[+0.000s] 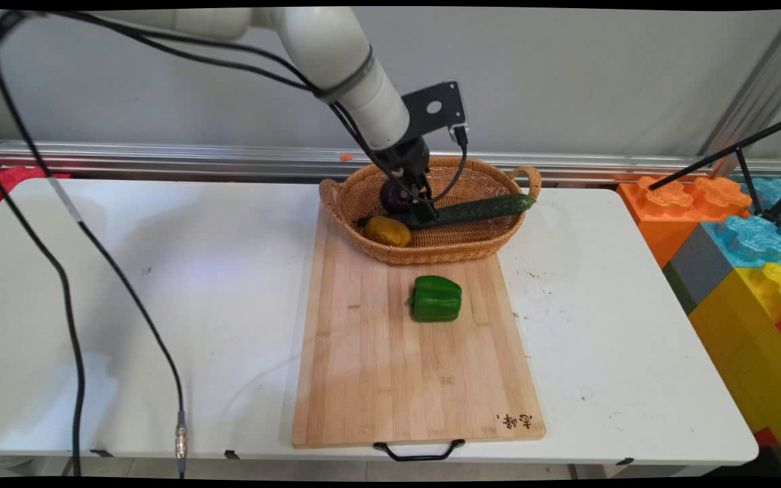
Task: Pick up the cucumber from the vegetable basket
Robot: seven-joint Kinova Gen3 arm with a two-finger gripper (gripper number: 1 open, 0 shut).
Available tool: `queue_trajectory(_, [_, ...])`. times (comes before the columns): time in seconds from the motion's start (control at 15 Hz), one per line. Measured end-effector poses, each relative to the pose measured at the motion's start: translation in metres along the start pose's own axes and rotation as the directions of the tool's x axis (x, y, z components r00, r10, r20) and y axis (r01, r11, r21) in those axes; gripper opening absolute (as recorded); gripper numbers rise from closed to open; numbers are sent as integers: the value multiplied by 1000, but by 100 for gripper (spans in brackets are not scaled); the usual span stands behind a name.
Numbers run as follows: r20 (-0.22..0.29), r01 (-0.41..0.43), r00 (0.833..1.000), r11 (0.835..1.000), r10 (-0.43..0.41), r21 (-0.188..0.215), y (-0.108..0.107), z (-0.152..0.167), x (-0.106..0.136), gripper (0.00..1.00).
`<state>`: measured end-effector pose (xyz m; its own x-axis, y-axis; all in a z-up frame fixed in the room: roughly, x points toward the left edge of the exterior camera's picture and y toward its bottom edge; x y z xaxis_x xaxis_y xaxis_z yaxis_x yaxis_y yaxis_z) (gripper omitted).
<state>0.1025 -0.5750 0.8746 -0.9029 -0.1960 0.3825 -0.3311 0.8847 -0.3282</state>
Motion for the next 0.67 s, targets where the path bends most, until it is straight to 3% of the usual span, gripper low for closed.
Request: queue_trajectory(0.67, [-132,25,991,999,-28,-23,-16,98,-1,100])
